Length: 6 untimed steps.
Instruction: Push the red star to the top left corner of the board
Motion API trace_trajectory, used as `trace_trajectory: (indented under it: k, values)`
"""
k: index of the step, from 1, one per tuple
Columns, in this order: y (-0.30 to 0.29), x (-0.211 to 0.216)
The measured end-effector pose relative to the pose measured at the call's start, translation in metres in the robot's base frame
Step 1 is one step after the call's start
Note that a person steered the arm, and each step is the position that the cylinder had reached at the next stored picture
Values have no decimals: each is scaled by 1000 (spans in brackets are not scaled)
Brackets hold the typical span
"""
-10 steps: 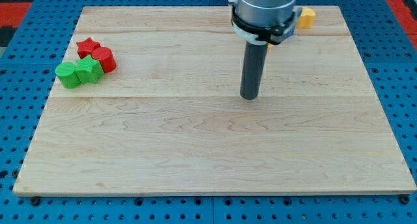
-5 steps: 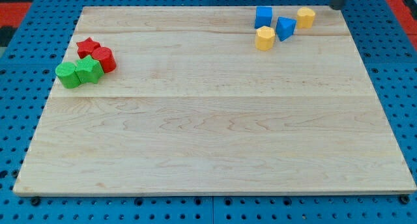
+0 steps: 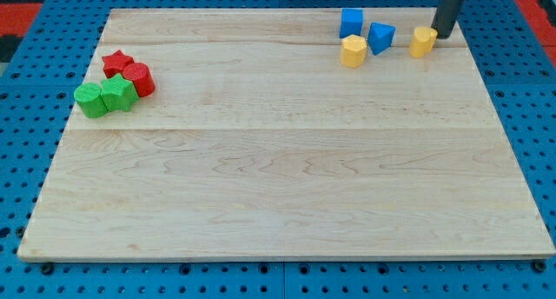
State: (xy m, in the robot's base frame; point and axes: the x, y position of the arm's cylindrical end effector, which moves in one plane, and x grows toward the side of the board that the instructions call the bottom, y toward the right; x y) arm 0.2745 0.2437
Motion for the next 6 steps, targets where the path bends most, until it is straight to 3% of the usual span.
trace_trajectory:
  k: [1,3,6]
  values:
    - [-108,13]
    - [-221,16]
    - [-239,4]
